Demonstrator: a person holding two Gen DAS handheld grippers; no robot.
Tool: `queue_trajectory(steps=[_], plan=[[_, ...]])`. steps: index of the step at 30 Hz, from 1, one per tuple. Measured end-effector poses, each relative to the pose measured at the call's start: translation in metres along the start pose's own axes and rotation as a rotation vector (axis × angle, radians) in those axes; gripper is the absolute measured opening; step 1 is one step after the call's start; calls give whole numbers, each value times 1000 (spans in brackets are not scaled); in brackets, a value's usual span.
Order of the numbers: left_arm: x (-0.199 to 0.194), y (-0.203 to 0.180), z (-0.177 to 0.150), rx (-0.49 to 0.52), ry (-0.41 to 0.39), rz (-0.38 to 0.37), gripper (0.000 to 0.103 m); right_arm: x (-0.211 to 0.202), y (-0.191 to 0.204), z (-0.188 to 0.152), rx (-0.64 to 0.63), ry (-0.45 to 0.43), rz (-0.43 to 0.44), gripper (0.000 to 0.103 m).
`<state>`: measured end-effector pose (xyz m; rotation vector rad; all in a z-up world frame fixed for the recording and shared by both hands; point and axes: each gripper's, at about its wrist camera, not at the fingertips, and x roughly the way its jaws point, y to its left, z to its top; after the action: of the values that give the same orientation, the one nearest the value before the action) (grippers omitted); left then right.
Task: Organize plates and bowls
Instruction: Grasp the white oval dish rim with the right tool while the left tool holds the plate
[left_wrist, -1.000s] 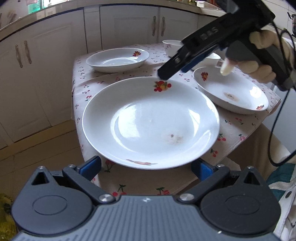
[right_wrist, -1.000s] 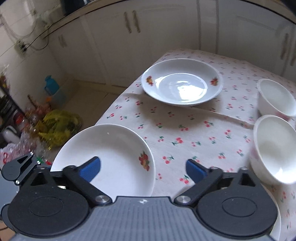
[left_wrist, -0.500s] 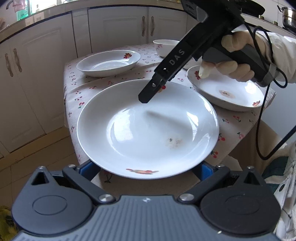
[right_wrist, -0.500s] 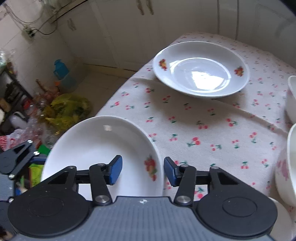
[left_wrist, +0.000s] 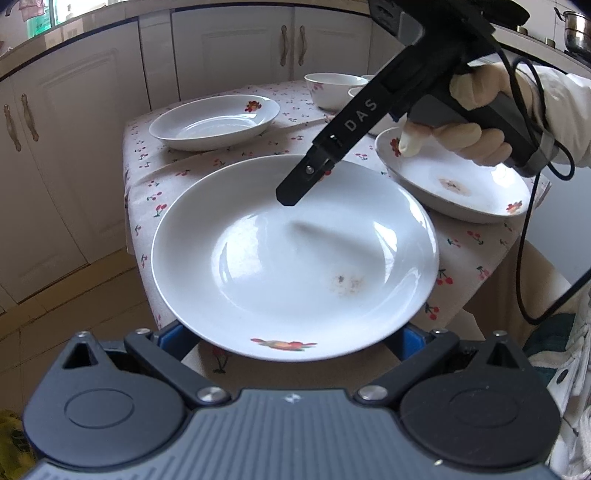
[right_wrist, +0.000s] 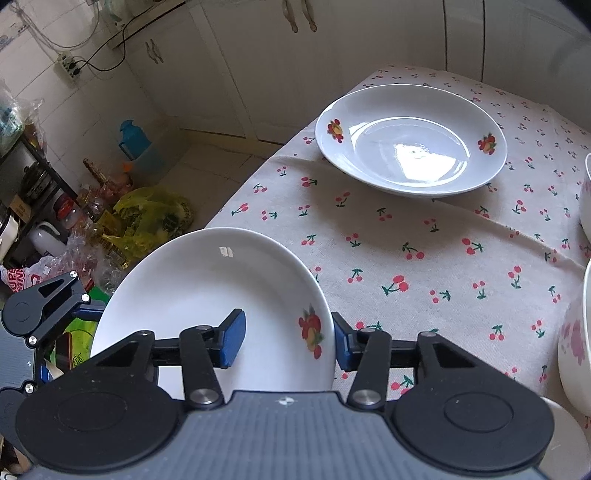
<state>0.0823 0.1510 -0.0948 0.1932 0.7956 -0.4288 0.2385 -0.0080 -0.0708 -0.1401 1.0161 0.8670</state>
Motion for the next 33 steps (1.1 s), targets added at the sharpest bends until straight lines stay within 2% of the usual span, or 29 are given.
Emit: queue_trajectory(steps=[18, 33], plan=[[36, 14, 36, 85, -49, -18, 102, -6, -38, 22, 66, -74, -78, 55], [43, 20, 41, 89, -51, -35, 102, -2, -45, 21, 93, -64, -98, 56]])
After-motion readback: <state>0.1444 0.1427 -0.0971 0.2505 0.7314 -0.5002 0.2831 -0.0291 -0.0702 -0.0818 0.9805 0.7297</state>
